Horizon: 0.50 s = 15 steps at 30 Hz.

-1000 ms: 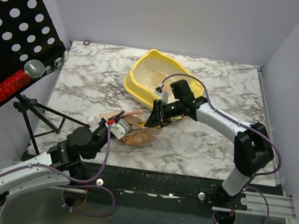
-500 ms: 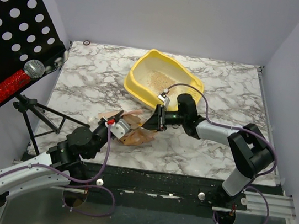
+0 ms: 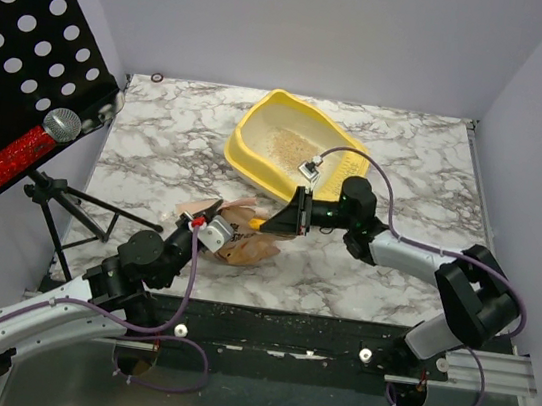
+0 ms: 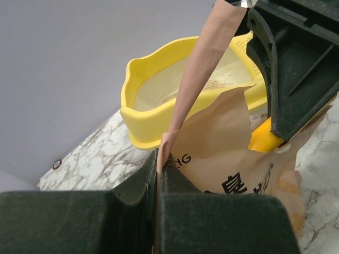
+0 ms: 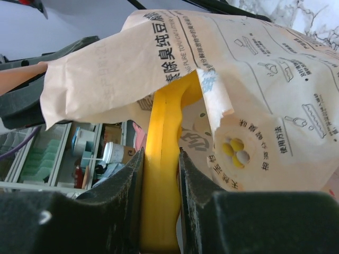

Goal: Fill the litter box with clean litter

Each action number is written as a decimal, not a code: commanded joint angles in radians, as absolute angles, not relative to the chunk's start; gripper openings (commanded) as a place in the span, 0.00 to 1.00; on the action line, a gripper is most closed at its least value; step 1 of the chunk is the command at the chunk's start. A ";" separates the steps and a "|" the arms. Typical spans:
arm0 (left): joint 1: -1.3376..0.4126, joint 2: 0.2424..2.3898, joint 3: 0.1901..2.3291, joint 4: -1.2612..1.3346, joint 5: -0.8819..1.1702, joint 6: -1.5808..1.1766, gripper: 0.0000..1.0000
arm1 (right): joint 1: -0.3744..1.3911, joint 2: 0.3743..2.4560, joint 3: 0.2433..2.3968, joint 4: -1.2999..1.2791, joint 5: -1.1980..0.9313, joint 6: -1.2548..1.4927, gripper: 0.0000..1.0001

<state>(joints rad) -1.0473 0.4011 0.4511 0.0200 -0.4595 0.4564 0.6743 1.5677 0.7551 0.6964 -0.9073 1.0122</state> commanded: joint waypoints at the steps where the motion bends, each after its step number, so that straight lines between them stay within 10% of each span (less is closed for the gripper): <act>1: -1.048 0.371 0.494 0.183 -0.420 0.460 0.00 | 0.689 1.493 0.724 0.834 -0.947 1.039 0.00; 15: -1.048 0.354 0.479 0.192 -0.382 0.462 0.00 | 0.623 1.379 0.545 0.861 -0.896 1.057 0.00</act>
<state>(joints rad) -1.0473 0.3851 0.4503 0.0093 -0.4431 0.4561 0.6407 1.4334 0.5911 0.7723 -0.8764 1.0458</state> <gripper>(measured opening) 0.073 0.343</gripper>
